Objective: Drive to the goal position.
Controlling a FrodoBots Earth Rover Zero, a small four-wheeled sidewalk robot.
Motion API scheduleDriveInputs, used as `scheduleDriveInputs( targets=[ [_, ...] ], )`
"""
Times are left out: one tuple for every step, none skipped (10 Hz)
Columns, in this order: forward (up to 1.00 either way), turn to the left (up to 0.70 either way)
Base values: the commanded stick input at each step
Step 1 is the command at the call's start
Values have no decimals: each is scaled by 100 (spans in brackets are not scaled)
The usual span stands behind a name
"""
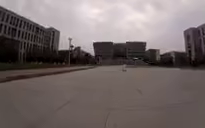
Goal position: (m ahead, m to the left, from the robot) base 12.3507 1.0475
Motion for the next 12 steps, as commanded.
scheduleDriveInputs(
  targets=[
    [100,0],
    [100,0],
    [100,0],
    [100,0],
    [100,0],
    [100,0],
    [100,0],
    [100,0],
    [100,0],
    [100,0],
    [100,0],
    [100,0]
  ],
)
